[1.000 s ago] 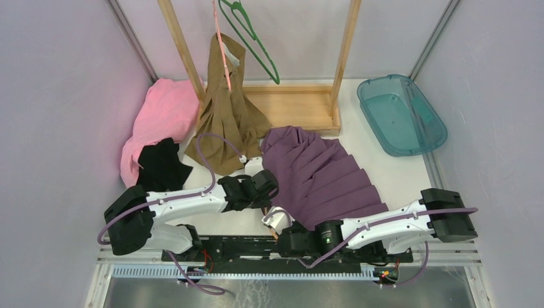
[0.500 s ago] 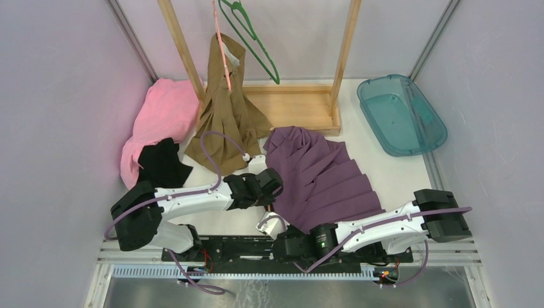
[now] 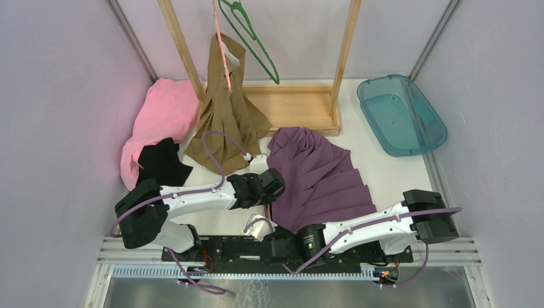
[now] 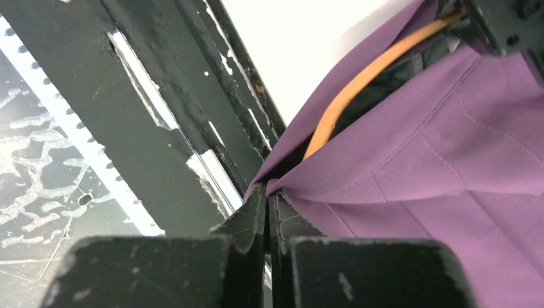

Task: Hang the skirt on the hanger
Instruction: Hang the skirt on the hanger.

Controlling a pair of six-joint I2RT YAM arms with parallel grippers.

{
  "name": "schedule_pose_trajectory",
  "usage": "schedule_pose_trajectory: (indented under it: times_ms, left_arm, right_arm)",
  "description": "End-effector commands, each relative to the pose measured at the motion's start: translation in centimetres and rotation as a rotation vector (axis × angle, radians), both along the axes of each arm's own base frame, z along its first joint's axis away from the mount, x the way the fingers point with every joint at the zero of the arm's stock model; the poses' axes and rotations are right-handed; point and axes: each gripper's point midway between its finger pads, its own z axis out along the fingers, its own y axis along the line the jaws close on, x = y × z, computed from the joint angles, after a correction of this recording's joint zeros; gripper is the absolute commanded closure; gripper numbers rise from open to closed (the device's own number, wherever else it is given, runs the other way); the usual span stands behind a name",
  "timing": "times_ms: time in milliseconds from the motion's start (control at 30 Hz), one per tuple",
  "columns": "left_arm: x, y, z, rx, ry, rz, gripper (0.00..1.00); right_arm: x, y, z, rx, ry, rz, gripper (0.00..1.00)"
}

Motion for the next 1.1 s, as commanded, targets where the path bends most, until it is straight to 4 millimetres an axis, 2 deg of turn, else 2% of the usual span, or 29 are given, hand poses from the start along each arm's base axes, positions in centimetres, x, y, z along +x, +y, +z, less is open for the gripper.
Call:
schedule_pose_trajectory:
  times_ms: [0, 200, 433, 633, 900, 1067]
  left_arm:
    - [2.9, -3.0, 3.0, -0.154, -0.118, 0.088, 0.97]
    - [2.8, -1.6, 3.9, -0.161, -0.157, 0.098, 0.97]
    - [1.2, -2.1, 2.6, -0.195, -0.104, 0.034, 0.97]
    - [0.5, -1.3, 2.5, -0.205, -0.12, 0.035, 0.97]
    - [0.2, -0.8, 1.9, -0.207, -0.129, 0.055, 0.97]
    - [0.5, 0.0, 2.0, -0.188, -0.151, 0.084, 0.97]
  right_arm:
    - [-0.3, 5.0, 3.3, 0.151, 0.024, 0.016, 0.99]
    - [1.5, 5.2, 3.1, 0.187, 0.06, -0.046, 0.99]
    - [5.0, 5.2, 3.4, 0.19, 0.037, -0.106, 0.99]
    - [7.3, 5.9, 4.0, 0.17, -0.015, -0.113, 0.99]
    - [8.1, 8.8, 8.0, 0.204, -0.08, 0.032, 0.99]
    - [7.5, 9.9, 10.1, 0.231, -0.08, 0.131, 0.99]
